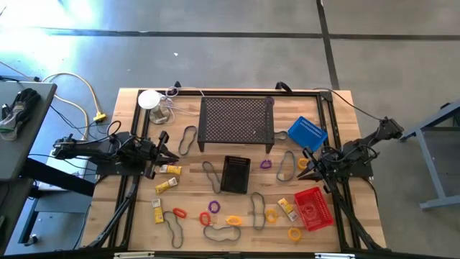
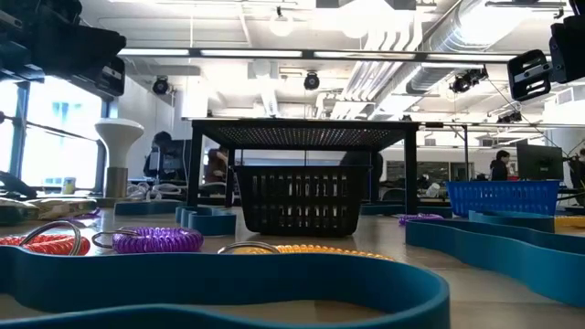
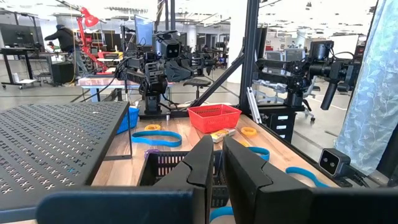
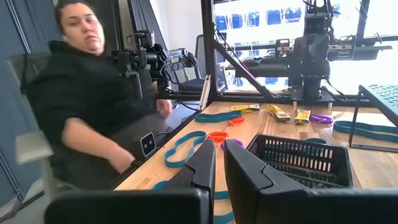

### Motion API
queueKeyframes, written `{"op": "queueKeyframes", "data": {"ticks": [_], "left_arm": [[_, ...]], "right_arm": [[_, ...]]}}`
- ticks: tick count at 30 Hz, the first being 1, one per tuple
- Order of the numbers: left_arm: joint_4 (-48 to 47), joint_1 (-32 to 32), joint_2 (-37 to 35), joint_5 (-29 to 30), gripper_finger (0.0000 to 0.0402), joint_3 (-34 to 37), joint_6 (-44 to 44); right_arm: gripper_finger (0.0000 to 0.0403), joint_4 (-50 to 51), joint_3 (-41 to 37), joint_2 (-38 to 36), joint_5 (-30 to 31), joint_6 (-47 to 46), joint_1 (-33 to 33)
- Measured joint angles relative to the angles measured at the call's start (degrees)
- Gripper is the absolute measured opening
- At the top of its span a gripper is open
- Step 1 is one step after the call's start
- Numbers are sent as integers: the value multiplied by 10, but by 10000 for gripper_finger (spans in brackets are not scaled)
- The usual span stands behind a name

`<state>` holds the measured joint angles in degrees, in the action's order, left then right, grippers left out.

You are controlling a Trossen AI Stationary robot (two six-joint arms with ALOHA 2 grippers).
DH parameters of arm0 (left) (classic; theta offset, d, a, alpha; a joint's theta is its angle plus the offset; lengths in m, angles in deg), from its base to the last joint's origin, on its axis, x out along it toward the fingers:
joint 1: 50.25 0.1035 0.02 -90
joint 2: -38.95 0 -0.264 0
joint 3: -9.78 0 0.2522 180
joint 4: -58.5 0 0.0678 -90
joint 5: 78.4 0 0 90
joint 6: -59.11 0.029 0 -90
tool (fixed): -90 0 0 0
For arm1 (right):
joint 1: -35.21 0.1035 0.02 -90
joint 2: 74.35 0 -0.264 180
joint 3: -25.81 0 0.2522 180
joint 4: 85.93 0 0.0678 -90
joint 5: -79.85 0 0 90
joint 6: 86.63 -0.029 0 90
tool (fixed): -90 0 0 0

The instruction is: Pick & Place Office Desk Supplies

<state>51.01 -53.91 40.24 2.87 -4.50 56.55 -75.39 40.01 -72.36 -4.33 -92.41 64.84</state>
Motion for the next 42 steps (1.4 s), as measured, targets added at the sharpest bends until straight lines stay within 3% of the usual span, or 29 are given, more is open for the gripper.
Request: {"op": "queueKeyframes", "data": {"ticks": [38, 42], "left_arm": [[0, 0, 0, 0, 29, 0, 0], [3, 0, 0, 0, 29, 0, 0]], "right_arm": [[23, 0, 0, 0, 0, 13, 0], [23, -2, 0, 0, -2, -36, 0]]}}
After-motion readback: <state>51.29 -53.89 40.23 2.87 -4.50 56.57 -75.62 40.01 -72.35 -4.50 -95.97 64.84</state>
